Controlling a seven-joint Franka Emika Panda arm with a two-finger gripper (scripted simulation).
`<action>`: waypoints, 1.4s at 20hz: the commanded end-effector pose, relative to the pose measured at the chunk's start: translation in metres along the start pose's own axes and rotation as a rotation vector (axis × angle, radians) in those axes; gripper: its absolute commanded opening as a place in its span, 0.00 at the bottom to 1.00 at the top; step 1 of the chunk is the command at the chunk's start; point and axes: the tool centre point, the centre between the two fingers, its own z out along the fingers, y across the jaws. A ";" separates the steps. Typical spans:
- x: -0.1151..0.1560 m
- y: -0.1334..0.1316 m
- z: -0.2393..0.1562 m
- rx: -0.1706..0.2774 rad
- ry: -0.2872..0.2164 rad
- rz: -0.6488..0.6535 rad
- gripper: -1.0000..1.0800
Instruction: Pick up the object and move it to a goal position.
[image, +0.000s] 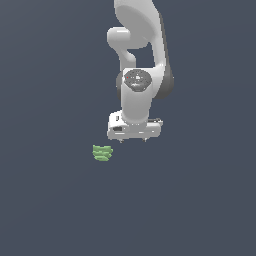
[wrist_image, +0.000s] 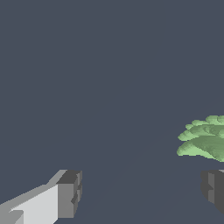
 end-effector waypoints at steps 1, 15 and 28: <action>0.000 0.000 0.000 0.000 0.000 0.000 0.96; 0.004 0.025 -0.021 -0.010 0.040 0.053 0.96; 0.005 0.031 -0.018 -0.012 0.038 -0.021 0.96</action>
